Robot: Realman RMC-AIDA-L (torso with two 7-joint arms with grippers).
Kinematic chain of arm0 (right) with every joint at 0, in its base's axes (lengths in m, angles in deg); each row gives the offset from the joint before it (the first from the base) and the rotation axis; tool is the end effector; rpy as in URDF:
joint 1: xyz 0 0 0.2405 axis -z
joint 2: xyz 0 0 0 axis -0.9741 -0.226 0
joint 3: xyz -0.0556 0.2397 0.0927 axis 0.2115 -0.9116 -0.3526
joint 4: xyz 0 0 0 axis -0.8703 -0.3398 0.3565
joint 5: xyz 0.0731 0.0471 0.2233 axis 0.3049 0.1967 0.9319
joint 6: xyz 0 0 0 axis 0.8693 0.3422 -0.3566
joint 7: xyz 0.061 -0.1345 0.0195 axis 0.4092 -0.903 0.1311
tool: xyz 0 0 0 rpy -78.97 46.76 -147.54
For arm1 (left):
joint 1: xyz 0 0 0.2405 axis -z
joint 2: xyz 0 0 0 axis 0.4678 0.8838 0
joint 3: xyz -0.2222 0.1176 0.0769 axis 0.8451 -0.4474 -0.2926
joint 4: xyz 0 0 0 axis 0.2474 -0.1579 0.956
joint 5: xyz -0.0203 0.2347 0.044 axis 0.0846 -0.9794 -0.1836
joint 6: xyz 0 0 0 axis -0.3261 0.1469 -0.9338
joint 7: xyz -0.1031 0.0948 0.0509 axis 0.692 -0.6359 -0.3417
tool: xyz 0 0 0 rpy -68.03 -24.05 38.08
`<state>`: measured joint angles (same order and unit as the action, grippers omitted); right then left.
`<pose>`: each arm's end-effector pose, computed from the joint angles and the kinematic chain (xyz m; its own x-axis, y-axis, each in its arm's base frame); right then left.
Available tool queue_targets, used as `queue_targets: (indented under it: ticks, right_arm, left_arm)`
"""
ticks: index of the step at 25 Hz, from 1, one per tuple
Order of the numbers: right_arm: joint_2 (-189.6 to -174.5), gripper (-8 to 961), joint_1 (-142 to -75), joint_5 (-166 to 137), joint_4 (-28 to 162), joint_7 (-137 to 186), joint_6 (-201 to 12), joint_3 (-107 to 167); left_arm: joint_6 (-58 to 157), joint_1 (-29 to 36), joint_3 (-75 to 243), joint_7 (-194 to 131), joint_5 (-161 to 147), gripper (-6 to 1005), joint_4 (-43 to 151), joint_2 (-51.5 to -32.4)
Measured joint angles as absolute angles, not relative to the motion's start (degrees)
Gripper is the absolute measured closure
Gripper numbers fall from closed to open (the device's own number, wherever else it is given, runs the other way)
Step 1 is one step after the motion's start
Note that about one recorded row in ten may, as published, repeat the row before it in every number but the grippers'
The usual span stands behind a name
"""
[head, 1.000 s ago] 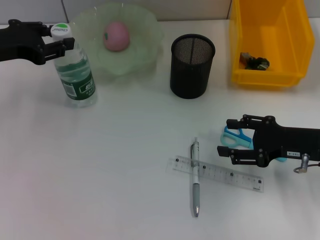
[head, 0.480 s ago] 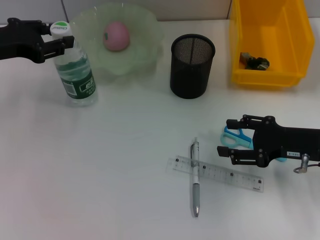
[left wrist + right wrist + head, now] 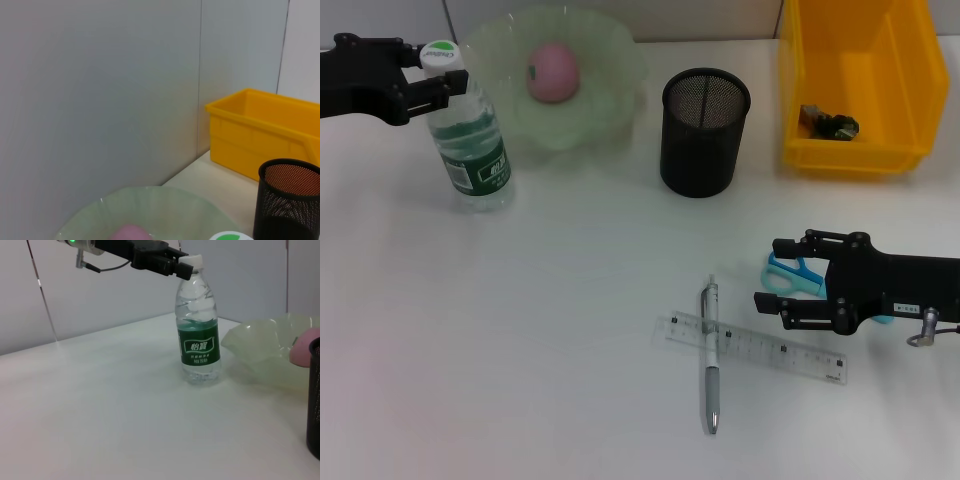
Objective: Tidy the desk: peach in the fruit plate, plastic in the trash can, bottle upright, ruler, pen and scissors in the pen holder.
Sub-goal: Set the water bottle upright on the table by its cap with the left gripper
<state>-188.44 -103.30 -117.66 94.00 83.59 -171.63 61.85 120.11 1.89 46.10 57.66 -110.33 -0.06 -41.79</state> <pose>0.3248 0.3223 -0.0372 0.8691 -0.2495 -0.4272 -0.3653 -0.9059 -0.2142 -0.2735 0.4156 0.0902 0.8853 0.2481 0.3933 0.4298 -0.7595 -0.4884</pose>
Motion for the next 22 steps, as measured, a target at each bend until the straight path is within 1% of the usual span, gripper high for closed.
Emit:
queue_targets:
  ticks: [8, 14, 22]
  right_arm:
    - [-188.44, 185, -103.3, -117.7, 94.0, 83.6, -171.6, 61.9]
    - [-188.44, 185, -103.4, -117.6, 94.0, 83.6, -171.6, 61.9]
    - [-188.44, 185, -103.4, -117.1, 94.0, 83.6, -171.5, 61.9]
  left_arm:
    - [120.2, 1.9, 46.1, 57.8, -110.2, 449, -0.2, -41.95]
    - [120.1, 1.9, 46.6, 57.7, -110.1, 220, -0.6, -41.97]
    - [120.2, 1.9, 46.7, 57.7, -110.0, 176, -1.0, -42.06]
